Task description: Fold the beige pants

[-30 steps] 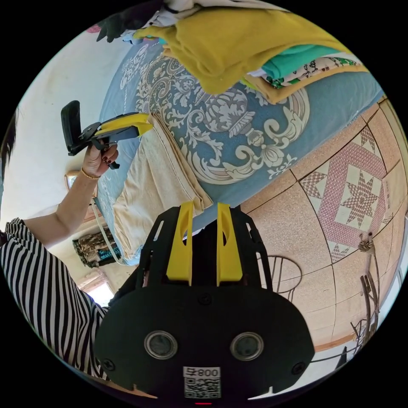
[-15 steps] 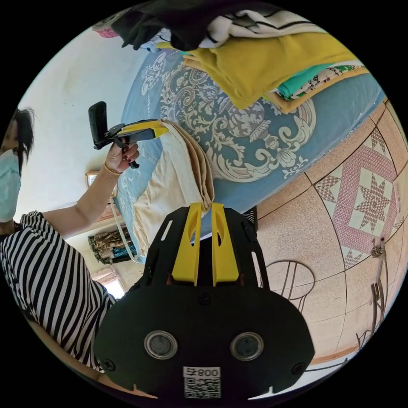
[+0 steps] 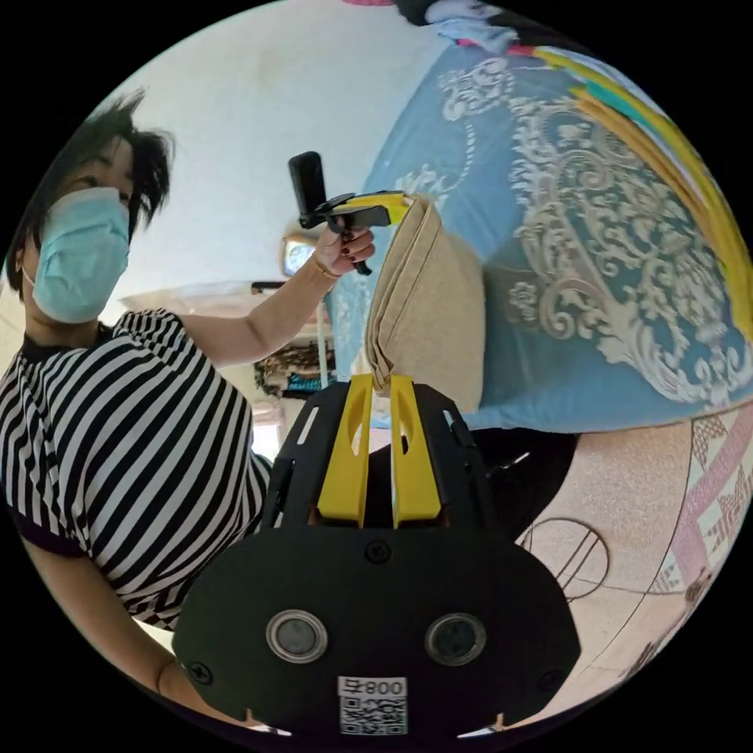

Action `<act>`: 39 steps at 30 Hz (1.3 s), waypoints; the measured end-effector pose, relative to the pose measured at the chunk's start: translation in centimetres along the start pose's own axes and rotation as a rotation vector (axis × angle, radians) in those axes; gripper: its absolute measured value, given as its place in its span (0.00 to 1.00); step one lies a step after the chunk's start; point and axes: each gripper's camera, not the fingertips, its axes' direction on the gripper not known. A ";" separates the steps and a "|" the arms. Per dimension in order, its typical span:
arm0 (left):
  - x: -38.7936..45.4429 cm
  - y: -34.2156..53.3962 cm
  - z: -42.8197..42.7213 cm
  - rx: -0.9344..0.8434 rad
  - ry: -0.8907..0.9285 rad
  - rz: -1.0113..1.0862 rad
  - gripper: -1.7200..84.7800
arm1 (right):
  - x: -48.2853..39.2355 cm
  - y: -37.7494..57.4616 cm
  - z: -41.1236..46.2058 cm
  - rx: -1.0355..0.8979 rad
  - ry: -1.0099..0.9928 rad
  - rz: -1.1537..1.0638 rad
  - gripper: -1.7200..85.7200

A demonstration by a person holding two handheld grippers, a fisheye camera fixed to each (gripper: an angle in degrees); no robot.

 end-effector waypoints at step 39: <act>13.3 38.1 -14.0 0.216 -0.075 -0.519 0.08 | -8.8 -14.7 46.5 -0.796 -0.118 -0.358 0.05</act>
